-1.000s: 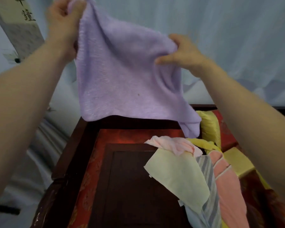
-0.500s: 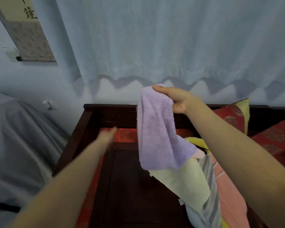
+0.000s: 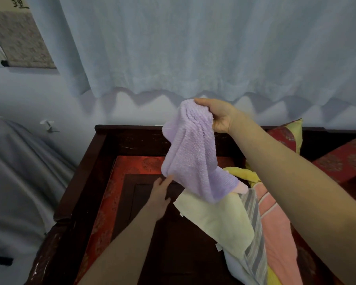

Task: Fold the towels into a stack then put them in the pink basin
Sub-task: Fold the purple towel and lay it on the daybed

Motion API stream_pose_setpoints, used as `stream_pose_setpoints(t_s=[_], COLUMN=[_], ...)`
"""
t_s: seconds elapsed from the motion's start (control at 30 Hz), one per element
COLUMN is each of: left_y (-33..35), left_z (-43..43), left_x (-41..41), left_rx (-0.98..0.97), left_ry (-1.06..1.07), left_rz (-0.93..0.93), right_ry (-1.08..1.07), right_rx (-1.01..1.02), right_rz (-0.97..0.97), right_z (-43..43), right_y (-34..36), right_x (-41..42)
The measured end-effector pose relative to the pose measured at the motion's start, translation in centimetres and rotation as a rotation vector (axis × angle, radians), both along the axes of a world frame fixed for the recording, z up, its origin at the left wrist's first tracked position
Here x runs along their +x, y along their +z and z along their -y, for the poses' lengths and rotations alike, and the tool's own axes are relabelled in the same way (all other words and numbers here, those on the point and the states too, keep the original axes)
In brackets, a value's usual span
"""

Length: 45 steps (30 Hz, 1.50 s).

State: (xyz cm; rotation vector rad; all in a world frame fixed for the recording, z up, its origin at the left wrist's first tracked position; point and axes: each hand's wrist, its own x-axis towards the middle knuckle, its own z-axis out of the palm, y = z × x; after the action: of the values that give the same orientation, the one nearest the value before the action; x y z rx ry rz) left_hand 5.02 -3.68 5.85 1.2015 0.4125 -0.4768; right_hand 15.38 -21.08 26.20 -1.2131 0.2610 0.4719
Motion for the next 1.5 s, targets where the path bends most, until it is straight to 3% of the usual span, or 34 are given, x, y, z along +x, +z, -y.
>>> stream_pose_setpoints(t_s=[0.1, 0.23, 0.3, 0.4, 0.5, 0.6, 0.87, 1.0, 1.1, 1.17, 1.33, 1.5], left_y=[0.7, 2.7, 4.5, 7.9, 12.0, 16.3, 23.1, 19.0, 12.2, 7.1, -4.0, -9.9], left_z=[-0.4, -3.1, -5.2, -8.8, -11.7, -12.8, -14.3, -16.5, -18.5, -19.4, -19.8, -17.8], left_x=[1.0, 3.4, 4.9, 7.9, 10.9, 12.5, 11.7, 7.7, 2.6, -1.1, -7.3, -5.5], left_rx=[0.002, -0.063, -0.095, -0.075, 0.014, 0.055, 0.059, 0.006, 0.042, 0.149, 0.427, 0.729], left_ry=[-0.098, -0.094, -0.025, 0.159, 0.217, 0.206, 0.054, -0.114, -0.185, -0.277, -0.558, -0.817], left_rz=[0.051, 0.201, 0.263, 0.279, 0.33, 0.429, 0.635, 0.61, 0.436, 0.297, -0.014, -0.08], right_ry=[0.138, 0.378, 0.29, -0.014, -0.247, -0.451, -0.307, -0.116, 0.021, 0.114, 0.111, 0.403], right_rx=[-0.029, -0.512, -0.662, -0.671, -0.53, -0.403, -0.706, -0.687, -0.775, -0.848, -0.991, -1.166], right_rz=[0.051, 0.053, 0.041, 0.015, -0.021, 0.099, 0.282, 0.413, 0.463, 0.381, 0.141, 0.04], right_z=[0.8, 2.4, 3.1, 4.2, 5.3, 5.2, 4.3, 5.5, 6.2, 5.9, 5.0, 4.6], right_y=[0.2, -1.2, -2.4, -3.8, -3.7, -2.8, 2.6, -1.3, -6.8, -12.2, -25.3, -30.1], right_x=[0.2, -0.1, -0.3, -0.4, 0.4, 2.1, 1.9, -2.8, -9.0, -13.4, -21.2, -21.4])
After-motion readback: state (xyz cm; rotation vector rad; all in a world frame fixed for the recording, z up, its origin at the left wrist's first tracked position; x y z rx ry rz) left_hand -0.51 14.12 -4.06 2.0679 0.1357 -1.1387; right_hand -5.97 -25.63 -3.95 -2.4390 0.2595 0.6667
